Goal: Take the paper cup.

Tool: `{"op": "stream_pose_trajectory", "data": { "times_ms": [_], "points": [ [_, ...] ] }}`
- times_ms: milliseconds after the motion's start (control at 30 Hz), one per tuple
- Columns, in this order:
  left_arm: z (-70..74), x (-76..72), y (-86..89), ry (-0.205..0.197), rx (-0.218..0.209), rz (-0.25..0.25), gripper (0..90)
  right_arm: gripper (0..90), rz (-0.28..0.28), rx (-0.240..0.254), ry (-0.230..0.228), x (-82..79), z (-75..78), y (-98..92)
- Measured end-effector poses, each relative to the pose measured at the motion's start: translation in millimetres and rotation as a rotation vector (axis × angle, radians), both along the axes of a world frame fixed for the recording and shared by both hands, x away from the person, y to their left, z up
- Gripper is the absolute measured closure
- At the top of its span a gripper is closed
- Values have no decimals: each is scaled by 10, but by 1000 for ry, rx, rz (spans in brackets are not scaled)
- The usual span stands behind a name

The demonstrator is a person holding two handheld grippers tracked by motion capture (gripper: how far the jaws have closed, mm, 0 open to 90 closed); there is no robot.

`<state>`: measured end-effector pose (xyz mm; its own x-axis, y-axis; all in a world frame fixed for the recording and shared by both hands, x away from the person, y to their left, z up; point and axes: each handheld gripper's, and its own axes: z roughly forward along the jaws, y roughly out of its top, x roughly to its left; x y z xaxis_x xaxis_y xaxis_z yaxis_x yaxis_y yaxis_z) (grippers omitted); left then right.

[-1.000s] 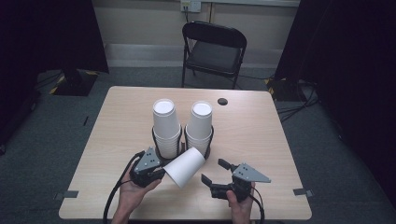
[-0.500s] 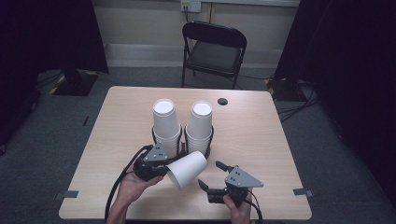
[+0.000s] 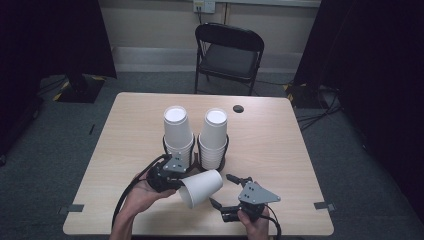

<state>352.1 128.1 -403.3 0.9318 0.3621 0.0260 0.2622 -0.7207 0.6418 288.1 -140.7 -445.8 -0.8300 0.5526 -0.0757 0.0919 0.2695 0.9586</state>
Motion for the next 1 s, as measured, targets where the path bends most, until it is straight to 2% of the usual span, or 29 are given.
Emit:
{"op": "stream_pose_trajectory", "data": {
  "times_ms": [100, 133, 167, 200, 300, 367, 500, 633, 667, 833, 1000],
  "points": [
    [29, 28, -1, 16, 29, -17, 842, 131, 38, -16, -24, -9, -4, 33],
    [55, 59, 4, 29, 54, -27, 842, 132, 53, -19, -29, -10, -4, 42],
    [55, 59, 4, 29, 54, -27, 842, 132, 67, -26, -33, -6, -3, 50],
    [83, 87, -4, 25, 78, -25, 842, 132, 70, -28, -37, -3, 1, 56],
    [158, 122, -28, 53, 96, -41, 842, 131, 75, -46, -49, 12, 20, 77],
    [173, 116, -61, 58, 105, -50, 841, 131, 86, -53, -55, 22, 26, 90],
    [185, 137, -121, 72, 156, -84, 839, 133, 116, -85, -62, 23, 32, 126],
    [185, 155, -156, 94, 163, -95, 839, 133, 140, -129, -91, 21, 37, 159],
    [190, 163, -159, 110, 163, -102, 839, 133, 144, -148, -94, 22, 38, 170],
    [226, 182, -176, 135, 182, -118, 841, 131, 171, -208, -102, 16, 47, 233],
    [271, 183, -187, 146, 156, -113, 848, 96, 168, -285, -115, 25, 65, 343]
  ]
}}
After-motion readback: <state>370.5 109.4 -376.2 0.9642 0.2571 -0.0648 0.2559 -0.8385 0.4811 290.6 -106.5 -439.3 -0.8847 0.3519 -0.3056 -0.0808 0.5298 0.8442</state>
